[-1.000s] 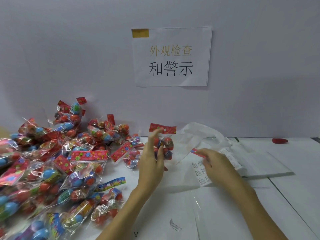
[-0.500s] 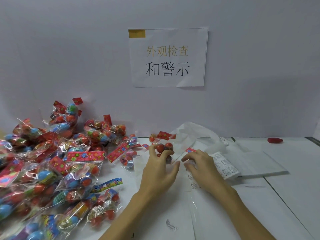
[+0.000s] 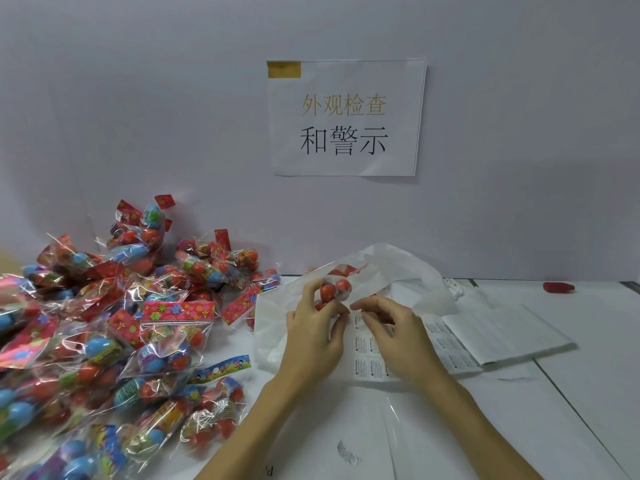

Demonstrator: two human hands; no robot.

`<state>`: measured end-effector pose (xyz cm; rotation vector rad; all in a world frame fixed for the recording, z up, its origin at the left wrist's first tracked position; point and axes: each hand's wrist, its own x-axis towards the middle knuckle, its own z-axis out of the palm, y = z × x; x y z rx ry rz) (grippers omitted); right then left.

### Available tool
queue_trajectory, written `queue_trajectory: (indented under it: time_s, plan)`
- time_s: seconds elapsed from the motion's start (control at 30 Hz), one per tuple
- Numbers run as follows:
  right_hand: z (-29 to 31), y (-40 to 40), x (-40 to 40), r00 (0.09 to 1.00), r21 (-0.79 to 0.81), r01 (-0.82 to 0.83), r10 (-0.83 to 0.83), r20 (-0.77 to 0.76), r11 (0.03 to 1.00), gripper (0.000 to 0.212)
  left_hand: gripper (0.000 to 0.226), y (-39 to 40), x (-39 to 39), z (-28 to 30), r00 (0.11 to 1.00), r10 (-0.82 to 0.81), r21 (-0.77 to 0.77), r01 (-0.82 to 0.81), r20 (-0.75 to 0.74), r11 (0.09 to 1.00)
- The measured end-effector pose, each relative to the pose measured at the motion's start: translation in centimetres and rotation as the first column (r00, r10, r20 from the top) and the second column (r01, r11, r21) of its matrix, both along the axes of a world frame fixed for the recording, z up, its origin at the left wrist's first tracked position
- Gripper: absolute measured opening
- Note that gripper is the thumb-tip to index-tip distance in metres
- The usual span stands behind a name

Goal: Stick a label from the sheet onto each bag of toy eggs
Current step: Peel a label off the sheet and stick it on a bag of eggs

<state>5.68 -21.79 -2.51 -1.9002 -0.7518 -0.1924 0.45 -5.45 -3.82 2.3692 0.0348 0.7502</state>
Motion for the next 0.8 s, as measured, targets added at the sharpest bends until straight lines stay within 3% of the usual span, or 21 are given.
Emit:
queue_trajectory:
  time_s: [0.17, 0.37, 0.8]
  plan:
    - [-0.01, -0.36, 0.22, 0.996, -0.094, 0.001, 0.008, 0.094, 0.996, 0.021, 0.007, 0.21, 0.05, -0.64, 0.998, 0.009, 0.132, -0.018, 0.068, 0.991]
    - [-0.19, -0.49, 0.54, 0.991, -0.146, 0.018, 0.002, 0.133, 0.989, 0.029, 0.016, -0.01, 0.01, -0.54, 0.994, 0.030, 0.167, -0.046, 0.103, 0.985]
    - [-0.71, -0.47, 0.86, 0.987, -0.159, -0.061, 0.083, 0.136, 0.985, 0.021, 0.019, 0.36, -0.05, -0.34, 0.998, 0.057, 0.232, -0.049, -0.026, 0.972]
